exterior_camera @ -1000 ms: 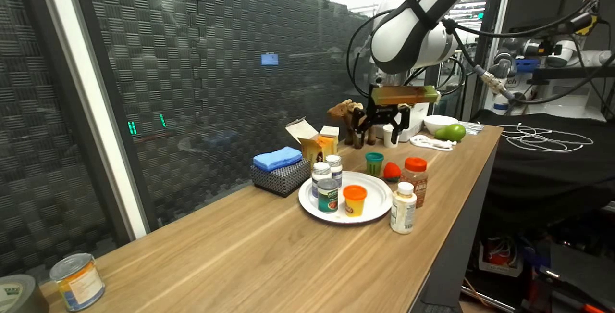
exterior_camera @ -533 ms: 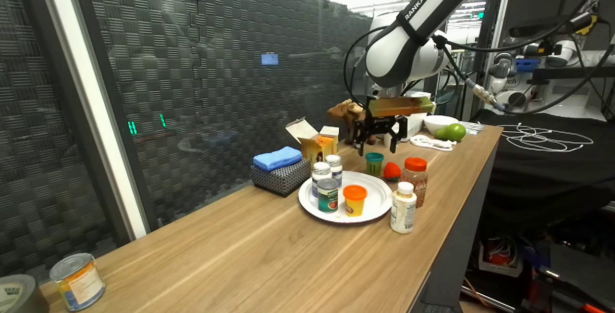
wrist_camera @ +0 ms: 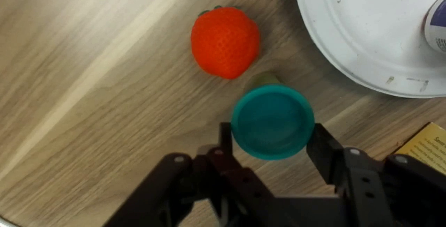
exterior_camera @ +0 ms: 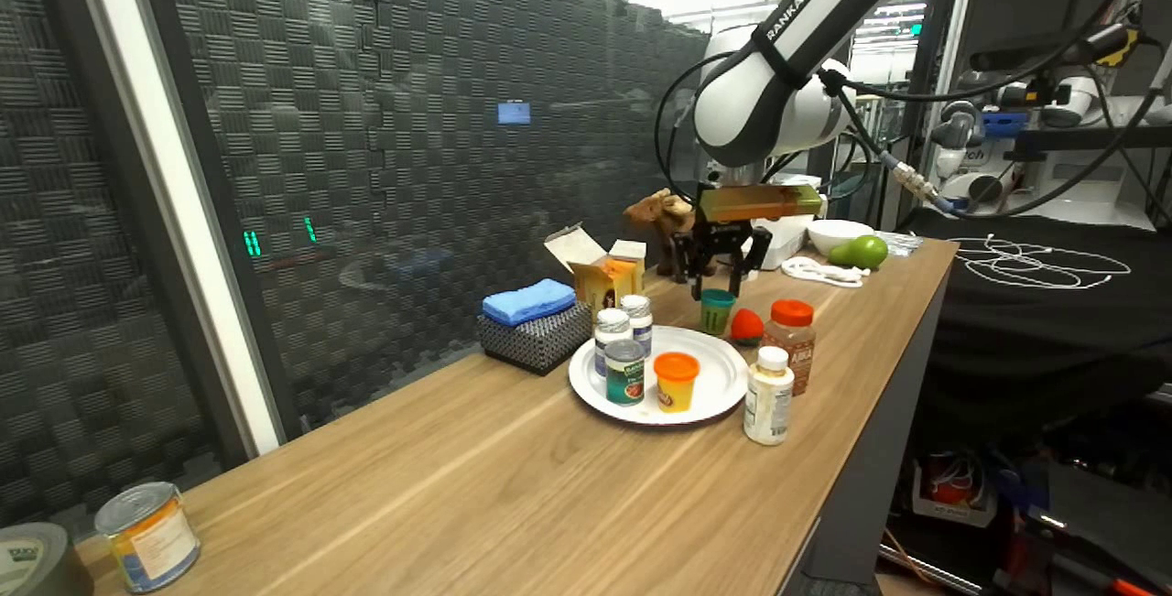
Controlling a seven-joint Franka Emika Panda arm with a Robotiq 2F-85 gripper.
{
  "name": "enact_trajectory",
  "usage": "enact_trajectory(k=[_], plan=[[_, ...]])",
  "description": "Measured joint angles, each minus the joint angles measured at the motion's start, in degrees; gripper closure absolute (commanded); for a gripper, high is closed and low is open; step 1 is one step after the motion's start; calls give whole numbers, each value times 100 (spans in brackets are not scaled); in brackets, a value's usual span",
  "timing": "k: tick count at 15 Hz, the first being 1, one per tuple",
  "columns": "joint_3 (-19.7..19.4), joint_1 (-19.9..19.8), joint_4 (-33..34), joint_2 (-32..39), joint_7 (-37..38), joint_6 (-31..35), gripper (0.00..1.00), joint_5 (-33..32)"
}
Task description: Place the bottles and the strawberry on the white plate
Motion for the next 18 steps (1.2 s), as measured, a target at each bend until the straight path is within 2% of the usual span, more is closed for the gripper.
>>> enact_trajectory(k=[8, 11, 15, 18], plan=[[9, 15, 7, -89, -48, 5, 73, 71], [-9, 175, 6, -295, 10, -71, 73, -303], [14, 591, -70, -577, 208, -457, 73, -1057], [178, 811, -178, -619, 210, -664, 73, -1188]])
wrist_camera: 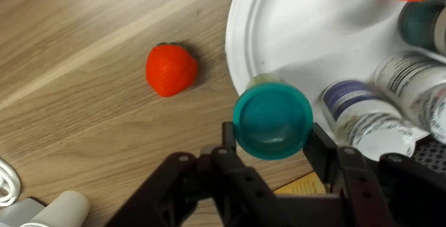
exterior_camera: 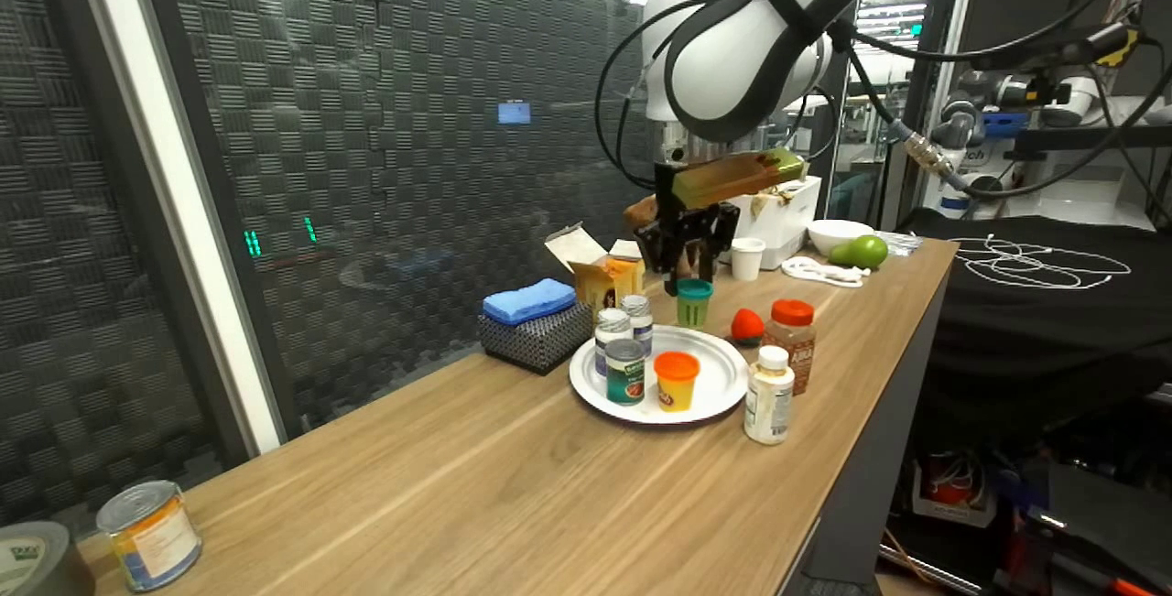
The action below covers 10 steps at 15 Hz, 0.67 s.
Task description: Place the bottles and the strawberry on the white plate
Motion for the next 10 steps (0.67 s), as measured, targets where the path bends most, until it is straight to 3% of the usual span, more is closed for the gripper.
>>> enact_trajectory(k=[4, 10], plan=[[295, 49, -148, 80, -25, 20, 73, 4], [314, -5, -151, 211, -59, 221, 73, 47]])
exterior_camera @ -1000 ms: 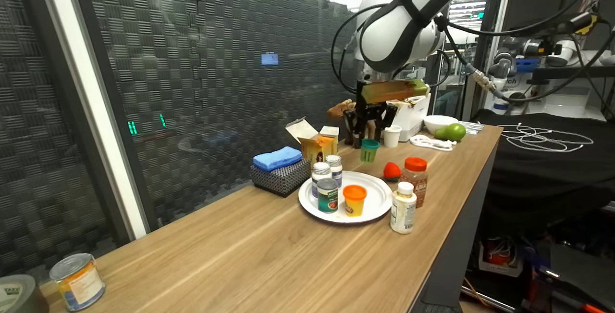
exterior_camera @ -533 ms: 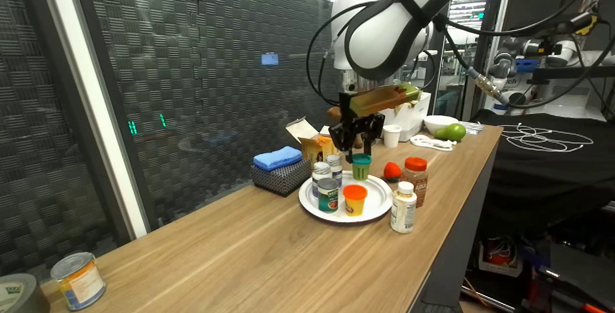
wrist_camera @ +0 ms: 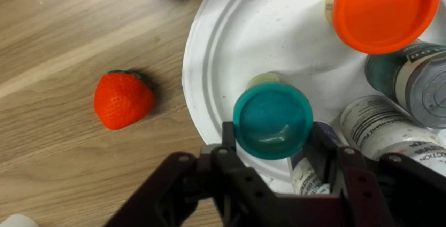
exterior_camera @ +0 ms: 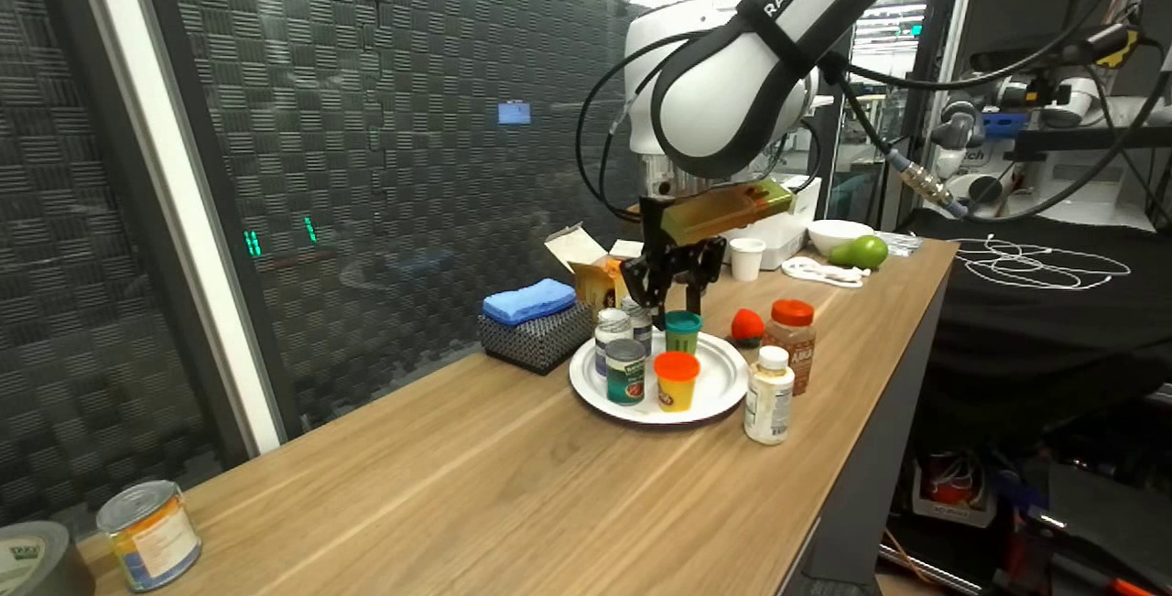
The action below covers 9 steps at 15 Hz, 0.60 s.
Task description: Place the bottles and the strawberry on the white plate
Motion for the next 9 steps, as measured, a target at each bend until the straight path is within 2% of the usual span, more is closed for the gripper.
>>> enact_trajectory(k=[6, 7, 8, 9], plan=[[0, -71, 0, 85, -68, 295, 73, 263], [0, -87, 0, 104, -99, 338, 64, 332], [0, -100, 0, 125, -135, 383, 23, 388], [0, -107, 0, 145, -172, 416, 23, 422]])
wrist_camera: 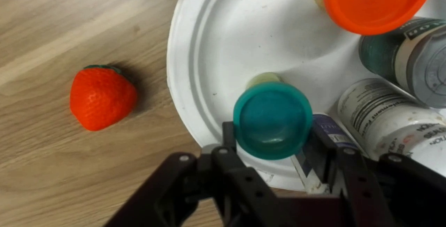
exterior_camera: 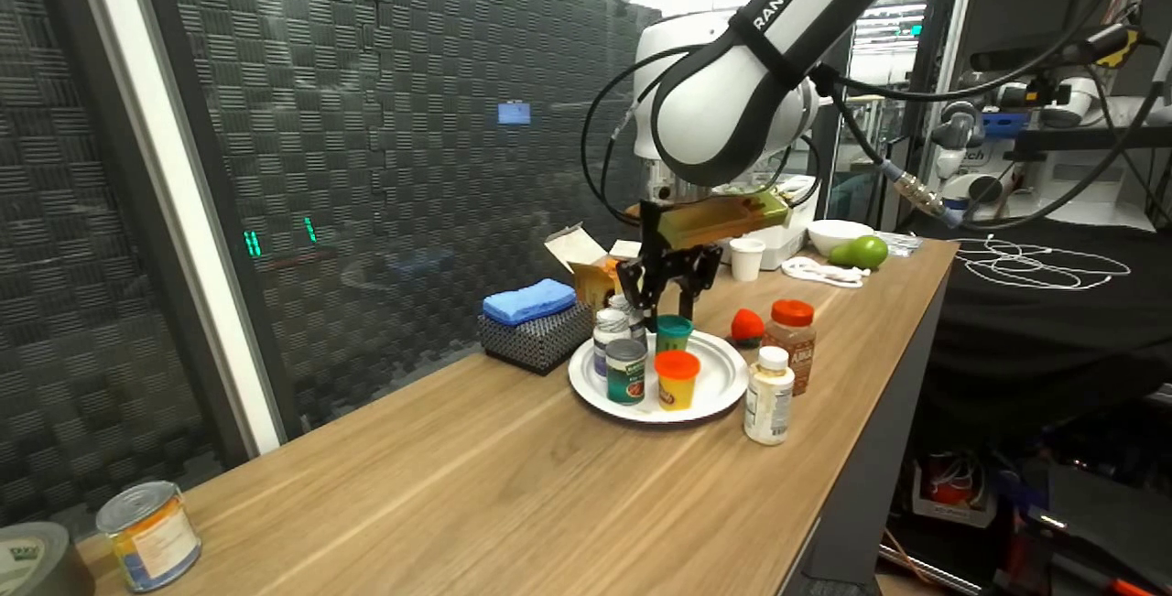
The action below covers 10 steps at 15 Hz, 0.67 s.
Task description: Place the bottles and the strawberry on the white plate
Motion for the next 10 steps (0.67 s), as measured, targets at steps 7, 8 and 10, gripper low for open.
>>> enact_trajectory(k=[7, 8, 10], plan=[[-7, 39, -228, -165, -157, 152, 0, -148], [-13, 57, -308, -257, -153, 188, 0, -224], [-25, 107, -485, -499, -132, 247, 0, -421]])
